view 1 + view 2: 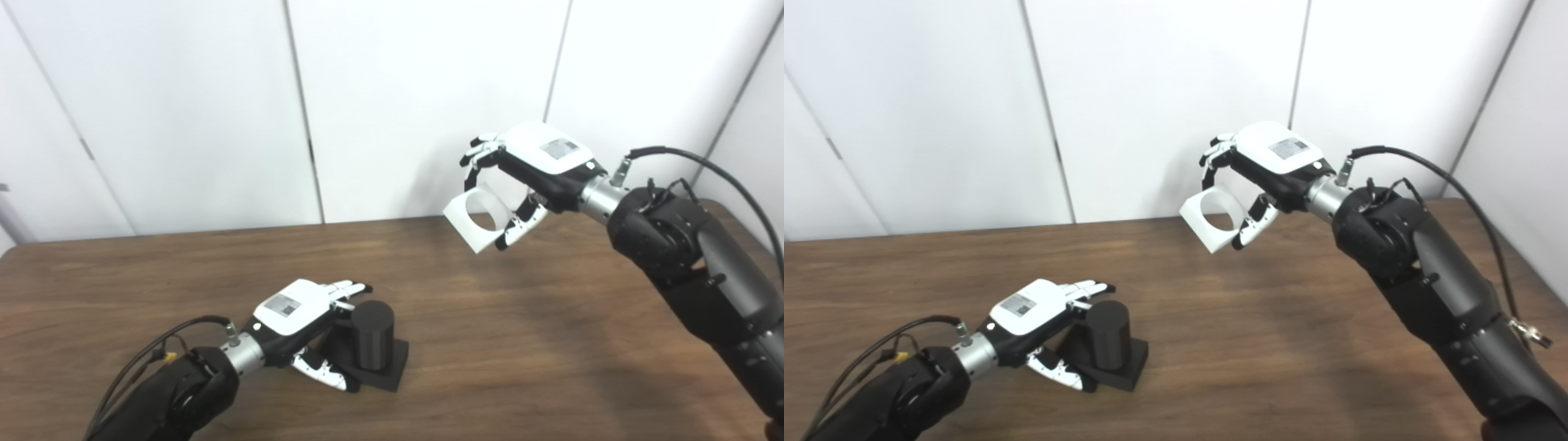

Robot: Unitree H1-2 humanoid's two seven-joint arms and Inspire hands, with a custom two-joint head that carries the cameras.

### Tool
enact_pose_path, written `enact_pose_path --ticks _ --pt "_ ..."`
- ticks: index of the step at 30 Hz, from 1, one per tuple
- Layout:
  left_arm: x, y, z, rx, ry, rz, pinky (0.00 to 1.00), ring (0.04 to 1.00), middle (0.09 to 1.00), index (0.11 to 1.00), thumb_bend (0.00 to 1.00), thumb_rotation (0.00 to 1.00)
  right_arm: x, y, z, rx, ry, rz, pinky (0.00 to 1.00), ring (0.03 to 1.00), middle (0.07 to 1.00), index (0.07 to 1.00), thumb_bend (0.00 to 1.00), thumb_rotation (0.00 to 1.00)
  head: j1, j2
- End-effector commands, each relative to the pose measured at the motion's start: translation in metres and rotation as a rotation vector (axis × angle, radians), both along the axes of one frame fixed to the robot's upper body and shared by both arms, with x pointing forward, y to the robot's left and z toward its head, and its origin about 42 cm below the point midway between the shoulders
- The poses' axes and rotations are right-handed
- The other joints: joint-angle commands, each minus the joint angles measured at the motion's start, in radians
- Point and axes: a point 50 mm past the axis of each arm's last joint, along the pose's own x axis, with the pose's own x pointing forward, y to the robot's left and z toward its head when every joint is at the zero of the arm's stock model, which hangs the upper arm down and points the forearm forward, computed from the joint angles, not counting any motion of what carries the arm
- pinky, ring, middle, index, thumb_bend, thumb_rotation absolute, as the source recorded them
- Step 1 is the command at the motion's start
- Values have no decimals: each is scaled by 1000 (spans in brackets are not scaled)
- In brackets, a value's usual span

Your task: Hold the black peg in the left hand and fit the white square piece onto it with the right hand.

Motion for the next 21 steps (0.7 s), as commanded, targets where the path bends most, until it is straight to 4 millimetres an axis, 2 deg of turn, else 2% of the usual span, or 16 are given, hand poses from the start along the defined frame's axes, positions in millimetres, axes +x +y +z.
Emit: enact_pose_path --ticks 1,6,9,21 --pt "-16 2 -37 203 102 -18 835 944 957 495 522 76 -5 6 29 16 -84 63 756 892 796 478 517 135 7 2" --pt "-16 -4 -36 192 104 -12 831 938 954 496 522 76 -12 12 30 12 -64 114 749 899 796 477 518 135 34 12" --pt "-15 -7 -36 186 105 -10 831 940 954 496 522 75 -15 15 30 14 -46 132 780 905 800 478 518 134 48 19" --pt "-12 -15 -33 197 98 -10 832 948 969 496 521 78 -20 33 13 12 38 238 736 874 800 477 516 137 82 36"
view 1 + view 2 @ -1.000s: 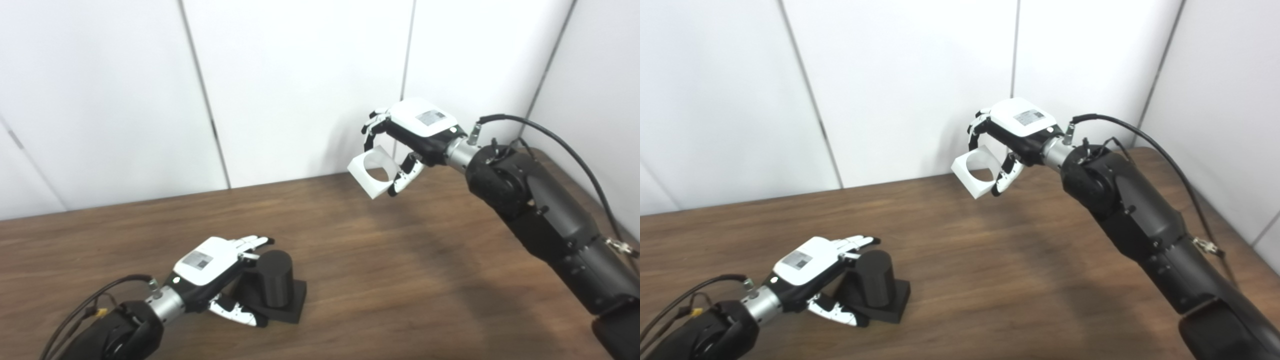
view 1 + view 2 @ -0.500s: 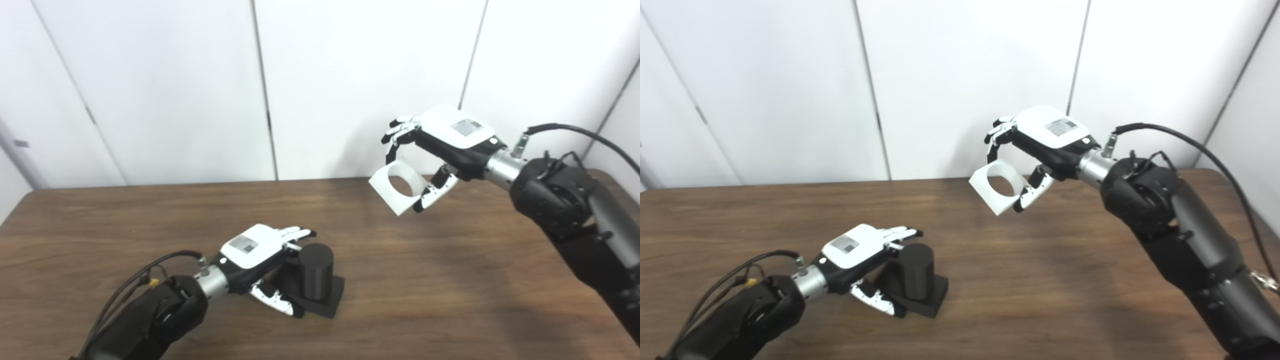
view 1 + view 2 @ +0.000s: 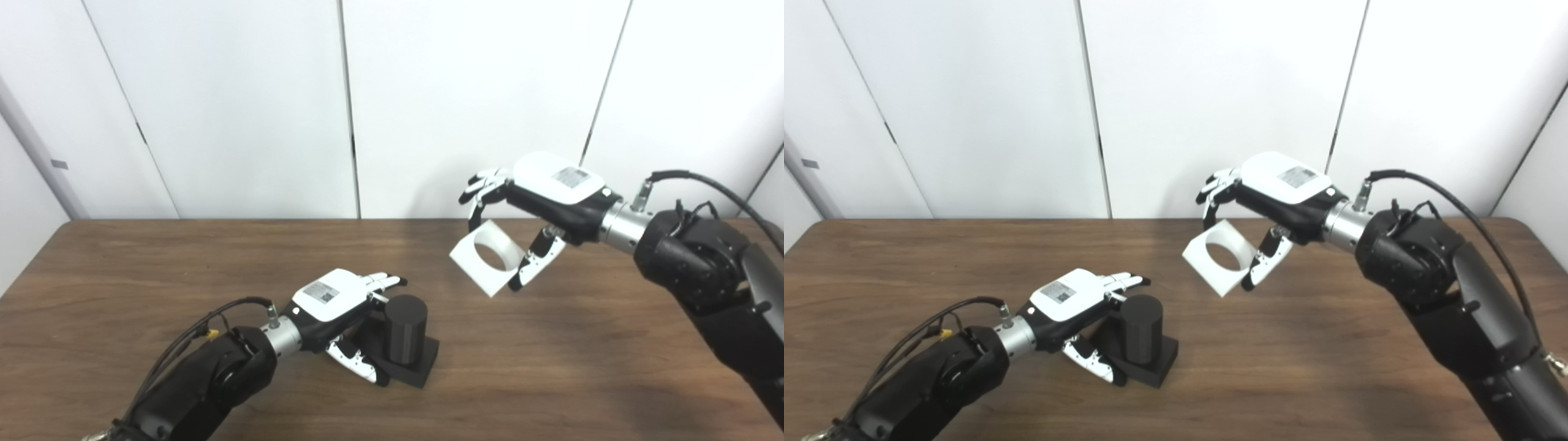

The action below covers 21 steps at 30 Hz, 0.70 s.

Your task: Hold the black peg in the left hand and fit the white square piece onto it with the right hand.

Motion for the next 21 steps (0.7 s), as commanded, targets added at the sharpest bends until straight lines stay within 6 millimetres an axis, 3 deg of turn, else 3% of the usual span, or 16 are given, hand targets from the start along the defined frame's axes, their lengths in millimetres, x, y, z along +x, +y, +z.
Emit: enact_pose_path --ticks 1,21 --pt "-16 -5 -36 184 91 -21 831 947 971 496 521 78 -3 5 20 14 -66 49 743 871 798 477 517 136 2 3" --pt "-16 -12 -34 191 81 -13 830 947 975 496 520 81 -10 28 -3 50 12 95 762 879 807 477 517 136 15 21"
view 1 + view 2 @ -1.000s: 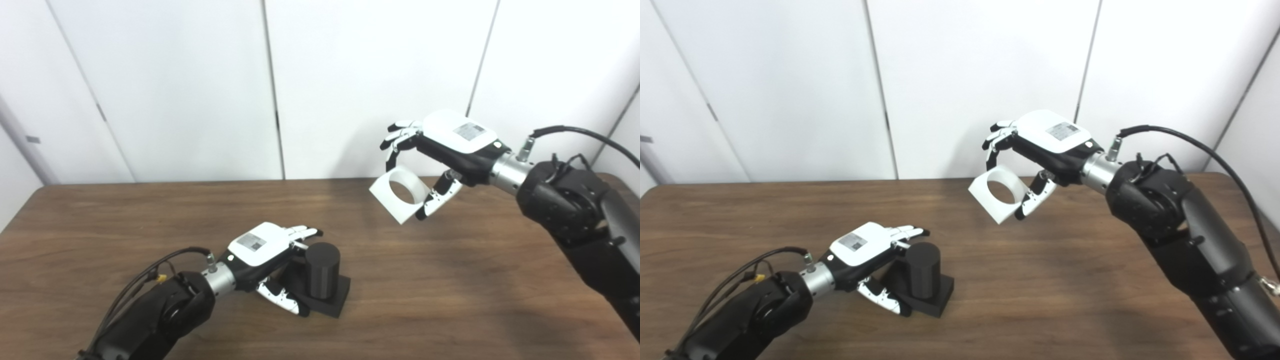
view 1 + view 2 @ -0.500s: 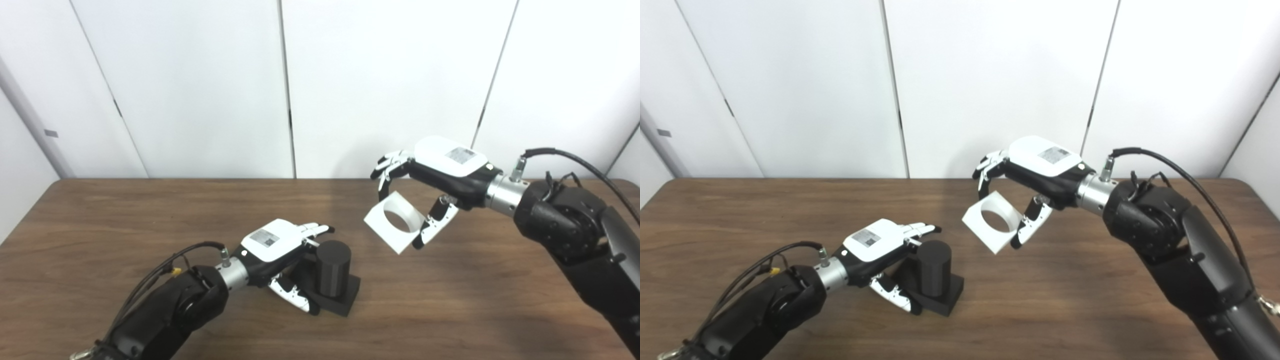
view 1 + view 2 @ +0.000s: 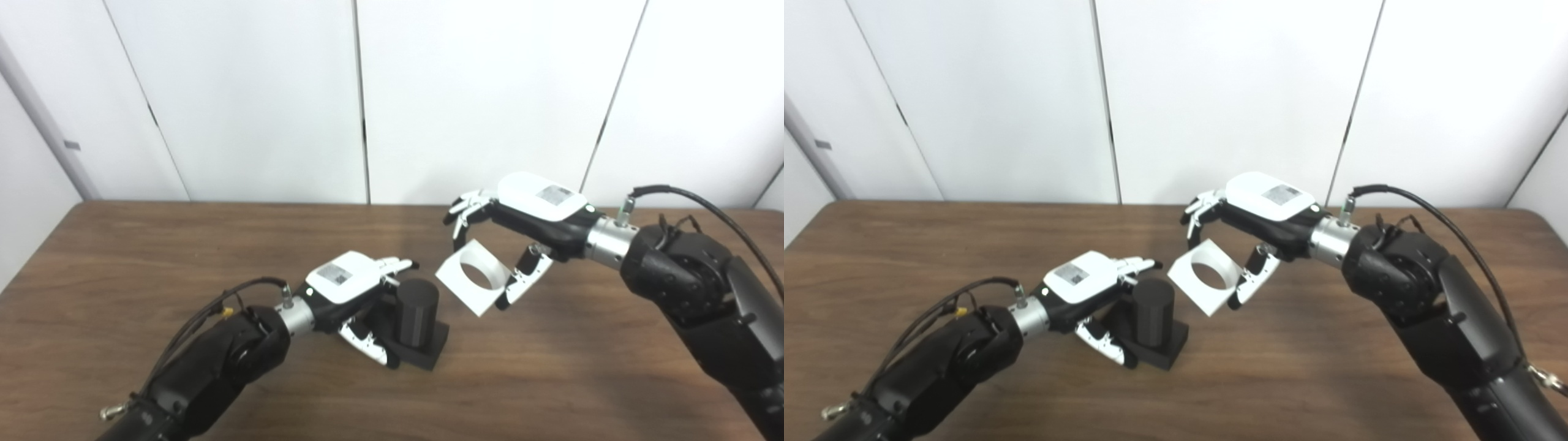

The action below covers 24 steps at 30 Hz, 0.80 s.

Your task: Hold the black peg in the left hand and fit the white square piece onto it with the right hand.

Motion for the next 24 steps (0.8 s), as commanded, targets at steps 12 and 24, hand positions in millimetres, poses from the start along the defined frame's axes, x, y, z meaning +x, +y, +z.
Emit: enact_pose_path --ticks 12,24 --pt "-17 -8 -36 163 99 -13 842 954 978 496 520 81 -2 15 13 49 -46 34 778 885 816 478 516 136 9 6" --pt "-16 -10 -35 160 99 -8 846 962 978 496 520 80 2 27 4 71 -34 41 779 878 807 477 516 135 11 2"
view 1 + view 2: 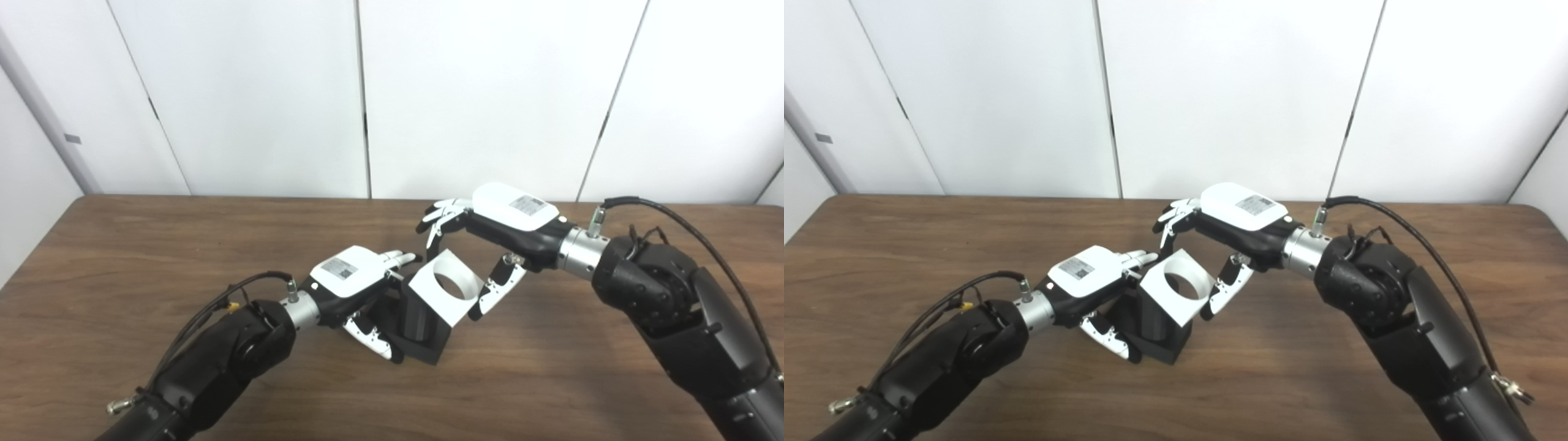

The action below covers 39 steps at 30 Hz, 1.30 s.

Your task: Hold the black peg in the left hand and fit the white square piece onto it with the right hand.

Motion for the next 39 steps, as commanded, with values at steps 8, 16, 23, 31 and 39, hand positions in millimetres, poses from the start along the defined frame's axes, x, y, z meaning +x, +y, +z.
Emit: enact_pose_path --ticks 8,16,23,31,39 --pt "-16 -6 -35 163 87 -20 841 962 982 497 520 82 7 8 18 40 -79 22 781 877 806 477 517 135 1 -1" --pt "-17 -7 -35 168 86 -27 838 960 988 497 519 83 8 11 15 36 -69 16 802 883 806 478 517 135 2 3" --pt "-19 -9 -35 176 82 -26 841 961 986 497 519 83 10 15 13 29 -60 3 816 886 811 478 517 134 1 4" --pt "-19 -9 -37 178 83 -34 845 967 993 497 519 83 14 20 10 41 -54 2 814 884 809 478 517 135 1 4" --pt "-20 -11 -37 168 88 -36 849 967 987 497 520 81 18 25 9 49 -59 9 808 882 807 479 515 135 0 6"
